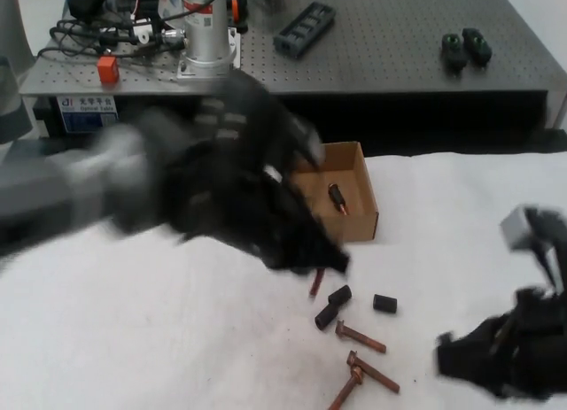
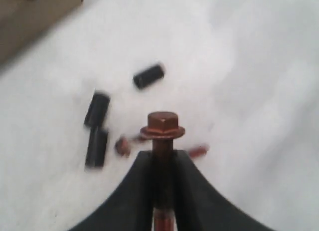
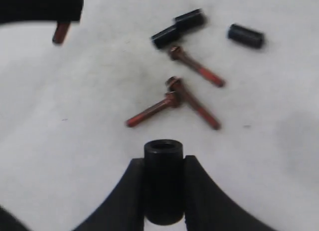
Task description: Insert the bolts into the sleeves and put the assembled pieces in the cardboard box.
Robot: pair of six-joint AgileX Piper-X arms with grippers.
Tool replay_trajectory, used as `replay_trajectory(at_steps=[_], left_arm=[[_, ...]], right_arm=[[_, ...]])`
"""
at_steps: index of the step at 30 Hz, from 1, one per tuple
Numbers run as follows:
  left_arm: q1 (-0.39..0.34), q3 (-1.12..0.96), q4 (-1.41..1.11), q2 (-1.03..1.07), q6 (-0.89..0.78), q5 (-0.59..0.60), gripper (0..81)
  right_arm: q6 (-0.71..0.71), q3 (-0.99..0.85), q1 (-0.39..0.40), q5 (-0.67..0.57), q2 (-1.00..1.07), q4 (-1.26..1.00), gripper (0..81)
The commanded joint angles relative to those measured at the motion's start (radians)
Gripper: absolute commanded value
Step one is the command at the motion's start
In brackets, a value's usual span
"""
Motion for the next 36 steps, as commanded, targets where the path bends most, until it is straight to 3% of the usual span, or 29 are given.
replay_trajectory(at_steps=[1,6,11,32,36], left_arm=[[0.002,0.043,-0.130,-0.035,-0.074,0.071,0.7],[0.003,0.215,-0.566,-0.128,-0.315,0.126,0.7],[0.003,0.233,-0.623,-0.128,-0.381,0.163,0.7],[0.003,0.233,-0.623,-0.128,-0.383,0.163,0.7],[0.003,0.233,-0.618,-0.128,-0.392,0.217,0.0]], right_arm=[[0.117,0.015,0.016,-0.159,-0.004,-0.106,0.9],[0.249,0.049,0.143,-0.186,0.060,-0.473,0.9],[0.376,0.034,0.217,-0.186,0.142,-0.744,0.9],[0.371,0.033,0.222,-0.057,0.155,-0.967,0.9],[0.371,0.033,0.222,-0.052,0.155,-0.981,0.9]])
